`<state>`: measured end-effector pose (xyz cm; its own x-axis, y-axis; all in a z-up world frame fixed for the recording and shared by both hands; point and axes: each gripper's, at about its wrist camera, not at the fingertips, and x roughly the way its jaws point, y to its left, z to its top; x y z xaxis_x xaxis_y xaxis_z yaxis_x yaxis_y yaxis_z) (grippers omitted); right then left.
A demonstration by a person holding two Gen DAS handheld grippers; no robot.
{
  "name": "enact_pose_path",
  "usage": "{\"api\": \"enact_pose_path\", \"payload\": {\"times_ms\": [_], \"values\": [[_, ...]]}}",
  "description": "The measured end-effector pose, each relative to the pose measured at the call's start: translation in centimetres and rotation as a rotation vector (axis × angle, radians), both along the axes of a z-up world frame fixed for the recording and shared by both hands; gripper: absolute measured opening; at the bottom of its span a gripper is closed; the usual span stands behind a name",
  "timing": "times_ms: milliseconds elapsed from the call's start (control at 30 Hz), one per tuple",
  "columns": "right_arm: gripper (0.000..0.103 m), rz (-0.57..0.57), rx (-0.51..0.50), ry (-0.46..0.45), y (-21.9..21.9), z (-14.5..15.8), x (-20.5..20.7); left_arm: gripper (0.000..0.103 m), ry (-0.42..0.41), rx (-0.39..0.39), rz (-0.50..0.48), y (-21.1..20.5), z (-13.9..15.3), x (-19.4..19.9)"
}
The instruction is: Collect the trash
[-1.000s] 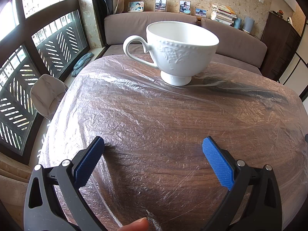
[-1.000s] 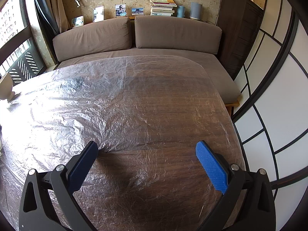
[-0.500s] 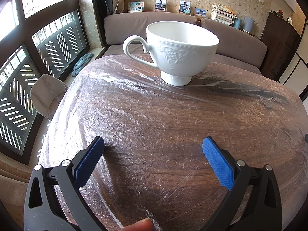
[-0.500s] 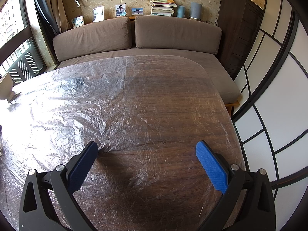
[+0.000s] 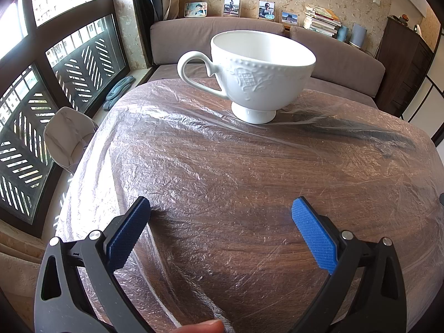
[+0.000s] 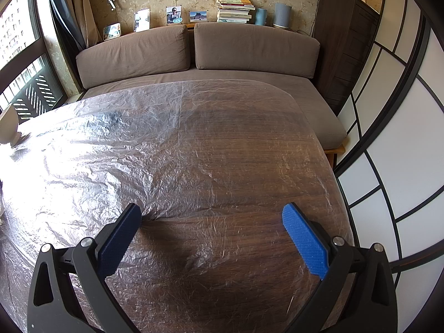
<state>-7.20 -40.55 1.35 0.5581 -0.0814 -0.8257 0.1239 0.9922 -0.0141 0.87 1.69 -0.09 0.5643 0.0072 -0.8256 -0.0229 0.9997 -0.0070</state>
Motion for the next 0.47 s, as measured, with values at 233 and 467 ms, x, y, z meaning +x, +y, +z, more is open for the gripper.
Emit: {"api": "enact_pose_path", "payload": {"times_ms": [233, 467], "values": [[0.099, 0.0, 0.0, 0.0, 0.01, 0.01, -0.01, 0.102, 0.0, 0.0, -0.001, 0.04, -0.02, 0.05], [0.099, 0.0, 0.0, 0.0, 0.04, -0.04, 0.06, 0.102, 0.0, 0.0, -0.001, 0.0, -0.02, 0.06]]}}
